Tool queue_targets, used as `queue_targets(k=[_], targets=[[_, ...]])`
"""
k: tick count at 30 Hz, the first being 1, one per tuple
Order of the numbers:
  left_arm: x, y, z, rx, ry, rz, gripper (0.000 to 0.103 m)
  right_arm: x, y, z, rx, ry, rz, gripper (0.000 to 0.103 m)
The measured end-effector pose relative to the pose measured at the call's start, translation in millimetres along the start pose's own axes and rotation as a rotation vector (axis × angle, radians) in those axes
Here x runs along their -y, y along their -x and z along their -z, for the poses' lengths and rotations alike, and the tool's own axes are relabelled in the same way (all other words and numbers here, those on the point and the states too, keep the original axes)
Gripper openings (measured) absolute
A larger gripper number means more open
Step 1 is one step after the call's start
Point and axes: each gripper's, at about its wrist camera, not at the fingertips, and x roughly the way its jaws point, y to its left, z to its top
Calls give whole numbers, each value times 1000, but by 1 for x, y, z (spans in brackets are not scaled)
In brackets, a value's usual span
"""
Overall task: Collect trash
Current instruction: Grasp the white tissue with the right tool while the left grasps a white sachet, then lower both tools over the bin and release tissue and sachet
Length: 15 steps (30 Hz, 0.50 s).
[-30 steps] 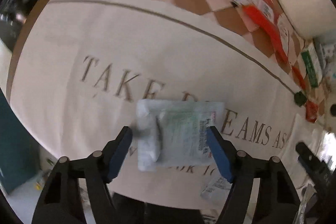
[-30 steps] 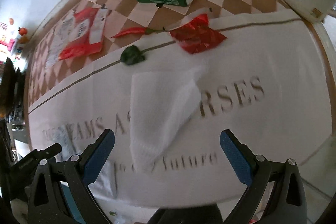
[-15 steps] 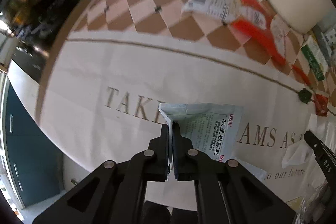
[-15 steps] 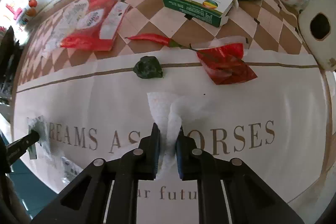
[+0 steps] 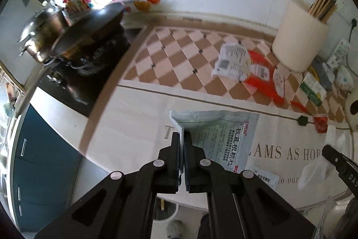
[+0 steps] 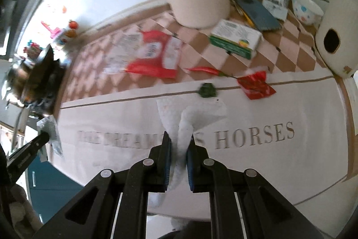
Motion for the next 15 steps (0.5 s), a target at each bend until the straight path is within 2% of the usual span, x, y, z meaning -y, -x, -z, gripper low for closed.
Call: queue_targets(k=[7, 12, 15], targets=[[-61, 45, 43, 63, 24, 19, 1, -56, 52, 44, 71, 47, -26, 13], [-112, 63, 84, 71, 41, 11, 1, -103, 72, 99, 86, 75, -45, 13], [-142, 62, 113, 46, 57, -5, 1, -126, 75, 131, 79, 93, -54, 13]])
